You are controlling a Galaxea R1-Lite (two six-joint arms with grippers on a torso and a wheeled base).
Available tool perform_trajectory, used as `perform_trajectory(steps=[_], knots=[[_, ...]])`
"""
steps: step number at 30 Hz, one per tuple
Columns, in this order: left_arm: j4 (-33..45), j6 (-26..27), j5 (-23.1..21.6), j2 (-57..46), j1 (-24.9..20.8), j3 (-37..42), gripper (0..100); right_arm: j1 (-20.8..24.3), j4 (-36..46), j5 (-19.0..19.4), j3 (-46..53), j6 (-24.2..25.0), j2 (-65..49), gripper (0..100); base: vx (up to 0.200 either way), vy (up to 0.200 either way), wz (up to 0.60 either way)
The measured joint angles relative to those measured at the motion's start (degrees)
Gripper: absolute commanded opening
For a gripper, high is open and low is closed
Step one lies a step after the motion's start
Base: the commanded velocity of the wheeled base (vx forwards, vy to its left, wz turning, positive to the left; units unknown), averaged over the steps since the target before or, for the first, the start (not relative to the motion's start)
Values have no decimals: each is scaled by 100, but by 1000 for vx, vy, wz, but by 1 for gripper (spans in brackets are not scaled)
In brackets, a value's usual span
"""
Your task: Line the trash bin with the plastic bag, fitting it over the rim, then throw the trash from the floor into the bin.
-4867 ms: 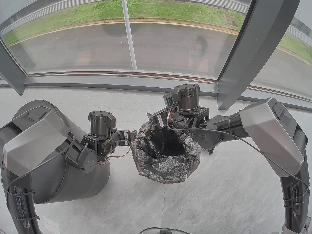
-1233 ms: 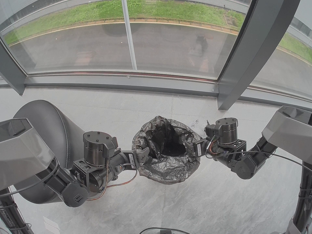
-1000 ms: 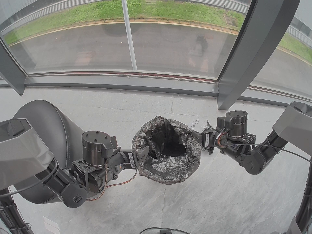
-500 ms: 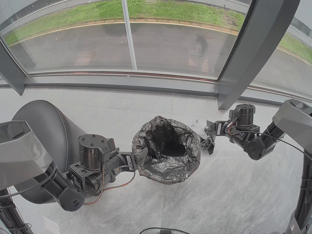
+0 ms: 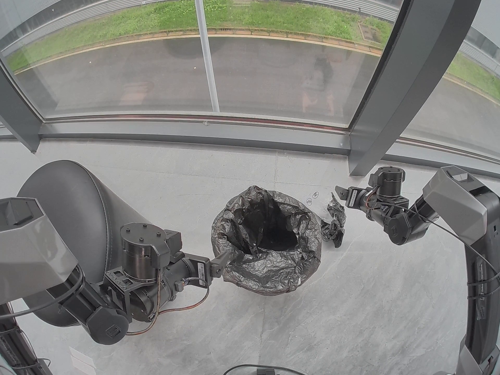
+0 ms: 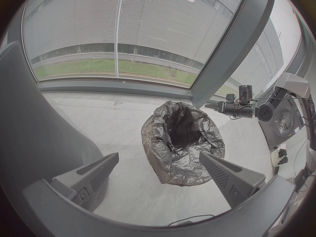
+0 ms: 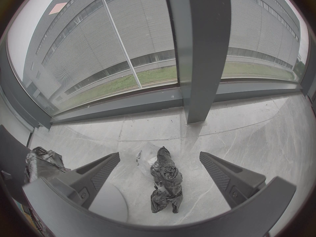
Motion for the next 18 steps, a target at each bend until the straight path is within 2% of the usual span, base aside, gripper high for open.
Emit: perform_trajectory(steps=[5, 18], knots=[[-24, 41, 90, 99, -27, -9, 100, -43, 63, 122, -369, -37, 344, 100, 0, 0, 0], [-48, 57, 96, 193, -143, -16, 100, -54, 866, 123, -1408, -116, 877, 100, 0, 0, 0]])
